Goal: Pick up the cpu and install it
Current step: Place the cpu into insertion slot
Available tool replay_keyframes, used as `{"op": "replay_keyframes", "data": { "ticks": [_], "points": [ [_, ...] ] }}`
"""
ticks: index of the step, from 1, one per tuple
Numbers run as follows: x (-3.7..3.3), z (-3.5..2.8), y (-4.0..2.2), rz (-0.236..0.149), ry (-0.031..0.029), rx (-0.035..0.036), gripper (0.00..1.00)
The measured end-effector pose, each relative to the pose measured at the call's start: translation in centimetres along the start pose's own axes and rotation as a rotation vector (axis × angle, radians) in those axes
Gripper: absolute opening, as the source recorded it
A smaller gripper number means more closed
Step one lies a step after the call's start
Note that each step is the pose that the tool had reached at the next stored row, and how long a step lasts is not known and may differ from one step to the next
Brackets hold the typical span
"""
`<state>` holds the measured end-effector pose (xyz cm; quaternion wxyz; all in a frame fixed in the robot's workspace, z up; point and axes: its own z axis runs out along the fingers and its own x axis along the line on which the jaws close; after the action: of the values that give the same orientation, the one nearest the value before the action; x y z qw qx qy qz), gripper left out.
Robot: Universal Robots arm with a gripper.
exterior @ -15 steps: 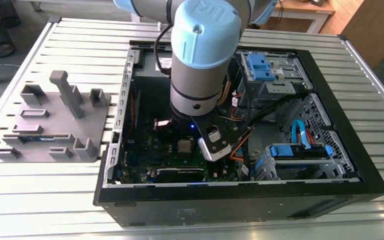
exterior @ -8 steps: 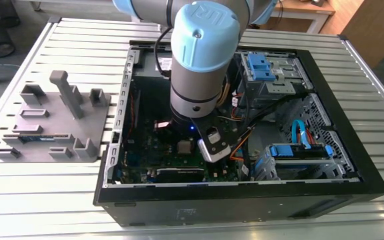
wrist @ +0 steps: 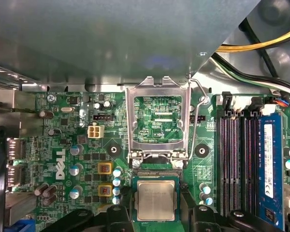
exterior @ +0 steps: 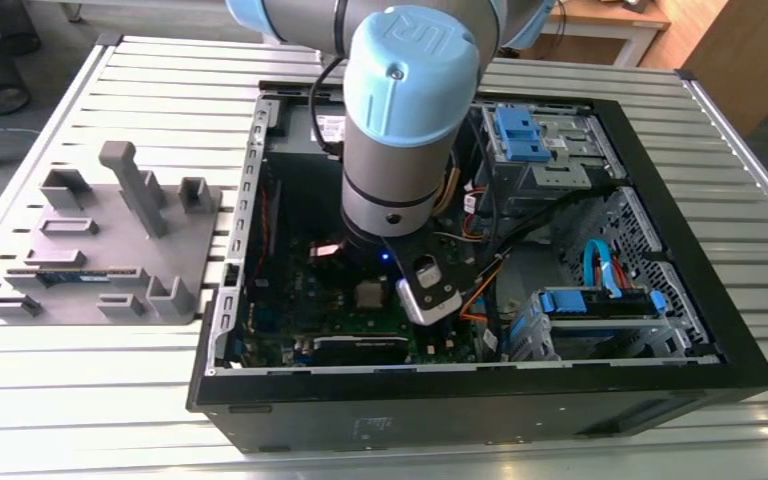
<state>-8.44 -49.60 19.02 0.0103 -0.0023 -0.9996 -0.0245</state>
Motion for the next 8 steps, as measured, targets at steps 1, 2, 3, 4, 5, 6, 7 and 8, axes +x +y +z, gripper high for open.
{"op": "replay_keyframes", "data": {
  "ticks": [1, 2, 3, 4, 5, 6, 7, 8],
  "points": [
    [-0.02, 0.01, 0.02, 0.000, 0.0000, 0.0000, 0.47],
    [-0.03, 0.03, 0.03, 0.000, 0.0001, 0.0001, 0.47],
    [-0.03, 0.06, 0.02, -0.001, 0.0001, 0.0003, 0.47],
    [-0.03, 0.10, 0.02, -0.001, 0.0002, 0.0004, 0.47],
    [-0.04, 0.15, 0.02, -0.001, 0.0003, 0.0005, 0.47],
    [-0.04, 0.19, 0.02, -0.001, 0.0004, 0.0008, 0.47],
    [-0.03, 0.23, 0.01, -0.001, 0.0004, 0.0007, 0.47],
    [-0.04, 0.26, 0.01, -0.001, 0.0003, 0.0007, 0.47]
  ]
}}
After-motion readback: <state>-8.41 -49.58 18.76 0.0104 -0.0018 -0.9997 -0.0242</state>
